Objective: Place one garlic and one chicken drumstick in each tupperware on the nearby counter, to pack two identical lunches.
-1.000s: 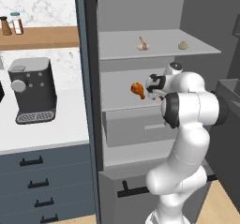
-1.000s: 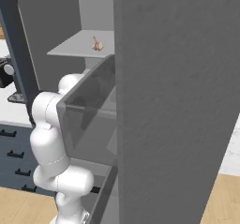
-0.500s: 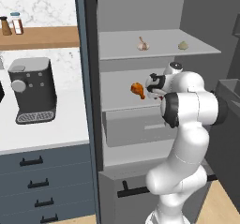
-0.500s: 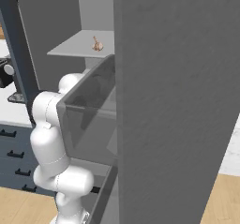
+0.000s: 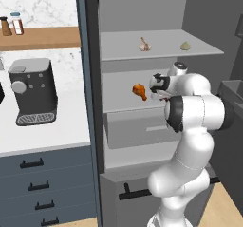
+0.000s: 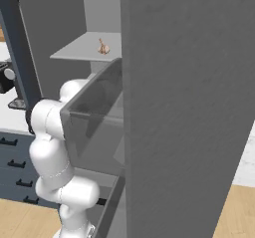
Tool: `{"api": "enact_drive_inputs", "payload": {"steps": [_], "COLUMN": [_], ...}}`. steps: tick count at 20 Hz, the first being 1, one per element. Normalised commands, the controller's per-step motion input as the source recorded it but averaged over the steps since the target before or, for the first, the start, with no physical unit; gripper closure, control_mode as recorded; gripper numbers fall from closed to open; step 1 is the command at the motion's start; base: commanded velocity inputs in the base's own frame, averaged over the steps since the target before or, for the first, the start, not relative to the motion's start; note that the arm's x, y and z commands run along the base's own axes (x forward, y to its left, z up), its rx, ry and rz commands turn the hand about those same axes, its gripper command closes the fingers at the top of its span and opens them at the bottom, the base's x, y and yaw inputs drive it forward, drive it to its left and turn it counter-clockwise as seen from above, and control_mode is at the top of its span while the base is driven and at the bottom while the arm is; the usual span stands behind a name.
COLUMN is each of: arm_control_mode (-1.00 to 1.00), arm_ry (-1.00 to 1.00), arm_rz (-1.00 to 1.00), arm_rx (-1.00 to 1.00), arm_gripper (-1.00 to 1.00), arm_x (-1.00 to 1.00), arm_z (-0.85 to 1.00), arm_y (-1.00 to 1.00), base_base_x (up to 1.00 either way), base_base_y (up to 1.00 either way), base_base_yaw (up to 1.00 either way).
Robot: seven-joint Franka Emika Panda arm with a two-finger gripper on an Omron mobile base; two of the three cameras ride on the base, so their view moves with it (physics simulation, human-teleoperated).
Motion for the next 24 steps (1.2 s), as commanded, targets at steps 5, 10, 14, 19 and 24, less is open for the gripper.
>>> {"api": "enact_drive_inputs", "payload": {"steps": [5,10,14,19,24], "arm_control_mode": [-1.0,-1.0,-1.0,-1.0,-1.0], "arm_ry": [-0.08,-0.01,0.09,0.03,0.01], "arm_rz": [-0.06,-0.01,0.0,0.0,0.0], "arm_rx": [0.04,0.0,0.0,-0.05,-0.05], "arm_gripper": [1.0,1.0,1.0,1.0,1.0], "arm_x": [-1.0,-1.0,-0.94,-0.91,-0.8], "arm_z": [0.63,1.0,0.99,0.75,0.73], "arm_y": [-0.06,0.03,0.11,0.45,0.31], "base_base_x": [0.0,0.0,0.0,0.0,0.0], "base_base_y": [0.0,0.0,0.0,0.0,0.0], "base_base_yaw": [0.0,0.0,0.0,0.0,0.0]}}
